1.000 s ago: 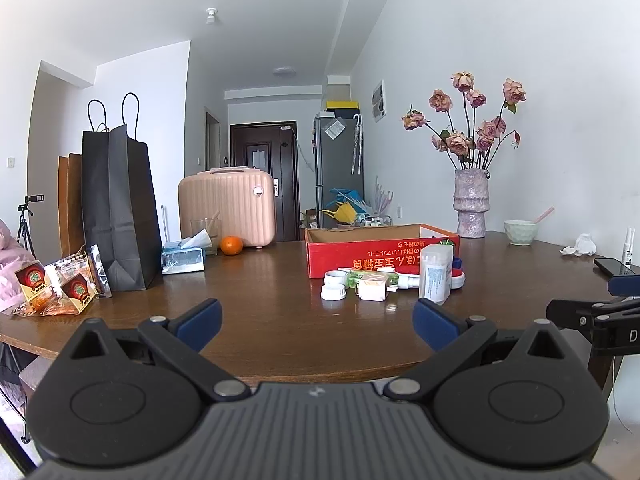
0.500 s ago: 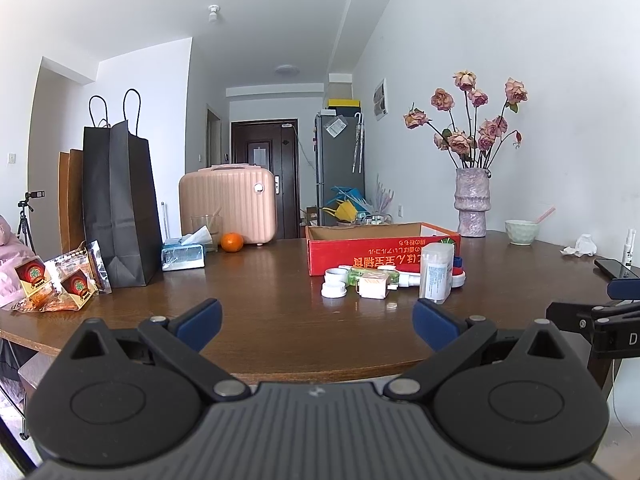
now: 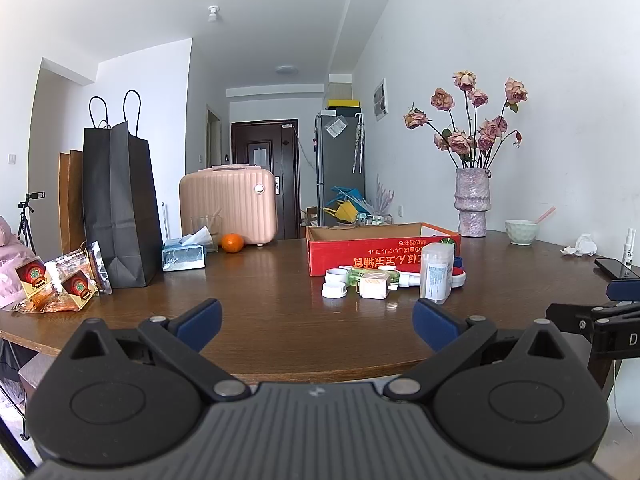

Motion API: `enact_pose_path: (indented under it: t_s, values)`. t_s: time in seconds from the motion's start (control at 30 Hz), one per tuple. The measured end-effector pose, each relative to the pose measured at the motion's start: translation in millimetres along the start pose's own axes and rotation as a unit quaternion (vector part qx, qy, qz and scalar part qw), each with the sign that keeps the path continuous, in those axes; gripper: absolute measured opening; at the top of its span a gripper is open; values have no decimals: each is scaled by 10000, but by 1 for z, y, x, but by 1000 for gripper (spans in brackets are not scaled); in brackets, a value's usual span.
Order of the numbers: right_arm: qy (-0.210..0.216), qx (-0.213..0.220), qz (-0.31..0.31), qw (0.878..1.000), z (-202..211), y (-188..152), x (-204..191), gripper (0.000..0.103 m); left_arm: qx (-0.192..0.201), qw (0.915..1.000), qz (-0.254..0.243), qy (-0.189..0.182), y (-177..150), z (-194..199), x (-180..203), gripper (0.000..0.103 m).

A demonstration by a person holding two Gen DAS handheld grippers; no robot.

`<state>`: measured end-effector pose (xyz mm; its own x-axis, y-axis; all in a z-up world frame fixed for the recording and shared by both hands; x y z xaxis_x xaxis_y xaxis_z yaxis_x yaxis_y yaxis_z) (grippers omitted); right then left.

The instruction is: Organize rigid objects

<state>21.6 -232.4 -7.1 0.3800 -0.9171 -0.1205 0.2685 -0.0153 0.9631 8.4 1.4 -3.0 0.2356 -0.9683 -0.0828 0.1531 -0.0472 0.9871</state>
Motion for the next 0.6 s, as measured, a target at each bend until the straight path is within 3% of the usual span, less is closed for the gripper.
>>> enact_pose_path:
  t_s: [0.6]
  values:
    - [36, -35, -3, 10000, -3, -1, -2, 103, -7, 10000, 3, 1, 0, 0, 0, 103]
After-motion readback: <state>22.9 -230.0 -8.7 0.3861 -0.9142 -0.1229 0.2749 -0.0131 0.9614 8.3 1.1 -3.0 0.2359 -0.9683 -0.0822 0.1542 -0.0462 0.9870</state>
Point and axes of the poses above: each gripper's, at about its wrist camera, not at the fingertips, and z roughly against the way its jaws point, x to its right, y to its top, the point moved 1 cm from there along -z, roughly the way its jaws point, and after that the axes turned 15 degrees about y, right-handed, at the moved point
